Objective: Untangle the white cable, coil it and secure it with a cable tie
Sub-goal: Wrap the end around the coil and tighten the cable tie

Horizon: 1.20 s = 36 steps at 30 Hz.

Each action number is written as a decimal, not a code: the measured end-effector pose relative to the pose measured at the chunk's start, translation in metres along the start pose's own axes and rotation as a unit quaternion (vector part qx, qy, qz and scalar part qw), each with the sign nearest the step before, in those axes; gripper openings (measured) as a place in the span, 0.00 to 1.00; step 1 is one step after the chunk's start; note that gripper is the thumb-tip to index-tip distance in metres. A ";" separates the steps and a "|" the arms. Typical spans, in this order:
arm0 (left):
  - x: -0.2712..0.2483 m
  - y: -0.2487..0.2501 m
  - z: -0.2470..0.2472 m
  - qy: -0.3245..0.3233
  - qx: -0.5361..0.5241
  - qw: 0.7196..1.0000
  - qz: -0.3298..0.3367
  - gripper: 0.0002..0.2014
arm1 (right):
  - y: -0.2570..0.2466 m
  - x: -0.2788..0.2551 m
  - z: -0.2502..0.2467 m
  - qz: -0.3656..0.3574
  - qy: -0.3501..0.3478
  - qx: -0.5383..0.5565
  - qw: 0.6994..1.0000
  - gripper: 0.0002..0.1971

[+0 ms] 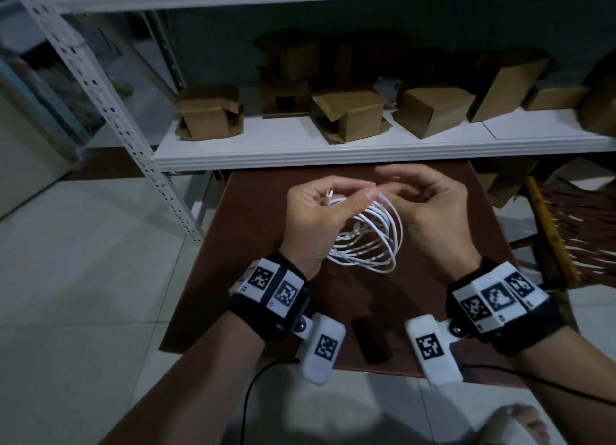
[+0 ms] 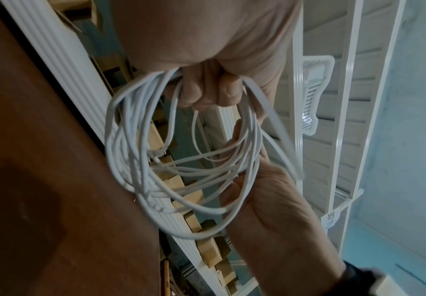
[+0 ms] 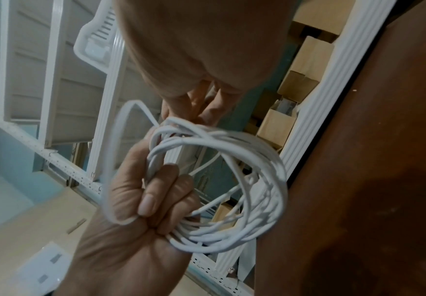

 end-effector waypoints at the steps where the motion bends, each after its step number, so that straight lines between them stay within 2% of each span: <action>1: 0.000 0.001 -0.001 0.004 0.001 1.000 0.002 0.03 | -0.002 0.000 0.001 -0.004 -0.004 -0.006 1.000 0.14; 4: 0.000 0.000 -0.003 0.029 -0.003 1.000 0.011 0.03 | -0.003 -0.001 0.004 -0.008 -0.008 -0.019 1.000 0.11; 8: -0.001 -0.002 -0.003 0.038 -0.010 0.999 0.011 0.03 | 0.006 -0.002 0.009 0.033 -0.030 0.024 0.999 0.07; 13: 0.000 -0.002 -0.004 0.045 -0.008 0.999 0.018 0.06 | 0.007 -0.006 0.017 0.060 -0.042 0.087 0.994 0.12; 19: -0.002 -0.001 -0.009 0.065 0.009 0.998 0.016 0.02 | 0.016 -0.004 0.016 0.095 -0.032 0.090 0.991 0.06; 22: -0.001 -0.005 -0.011 0.073 0.008 0.997 0.004 0.03 | 0.020 -0.006 0.018 0.113 -0.031 0.092 0.989 0.02; 27: -0.004 -0.015 -0.008 0.079 -0.012 0.996 -0.034 0.03 | 0.028 -0.009 0.022 0.164 -0.040 0.129 0.977 0.05; 31: -0.002 -0.013 -0.013 0.097 -0.005 0.995 -0.031 0.03 | 0.027 -0.008 0.021 0.153 -0.033 0.124 0.980 0.03; 36: -0.006 -0.023 -0.011 0.088 -0.036 0.993 -0.075 0.00 | 0.022 -0.007 0.019 0.114 -0.041 0.089 0.989 0.13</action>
Point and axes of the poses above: each hand's wrist, its own x-axis towards the middle knuckle, its own z-axis out of the palm, y = z × x, the point moved 9 cm from there along x, towards the middle knuckle, and after that the axes turned 1 degree about -x, right-handed, at the moved point
